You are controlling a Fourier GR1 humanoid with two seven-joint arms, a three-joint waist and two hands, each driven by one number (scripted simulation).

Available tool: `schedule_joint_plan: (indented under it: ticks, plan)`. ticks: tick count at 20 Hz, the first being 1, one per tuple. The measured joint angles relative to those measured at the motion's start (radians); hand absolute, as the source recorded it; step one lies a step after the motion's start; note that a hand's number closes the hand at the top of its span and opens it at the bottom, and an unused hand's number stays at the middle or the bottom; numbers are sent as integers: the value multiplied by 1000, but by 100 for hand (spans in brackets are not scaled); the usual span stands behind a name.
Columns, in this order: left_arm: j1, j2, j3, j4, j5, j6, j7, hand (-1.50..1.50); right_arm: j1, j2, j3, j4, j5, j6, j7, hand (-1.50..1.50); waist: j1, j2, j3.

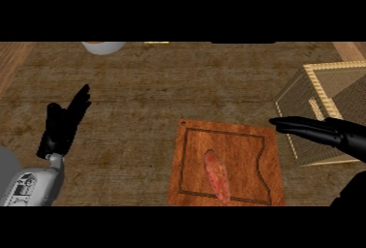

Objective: Pick the sweet potato from the cutting board and place it in the basket

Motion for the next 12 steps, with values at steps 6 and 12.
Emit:
schedule_joint_plan:
  ticks: [6,12]
  plan:
    - [16,-20,14,-14,-25,-10,-3,0,40,102,-9,20,117,-50,-29,-150,1,0,0]
    - [3,-40,30,-14,-48,-22,8,0,24,219,15,51,215,-62,-14,-150,1,0,0]
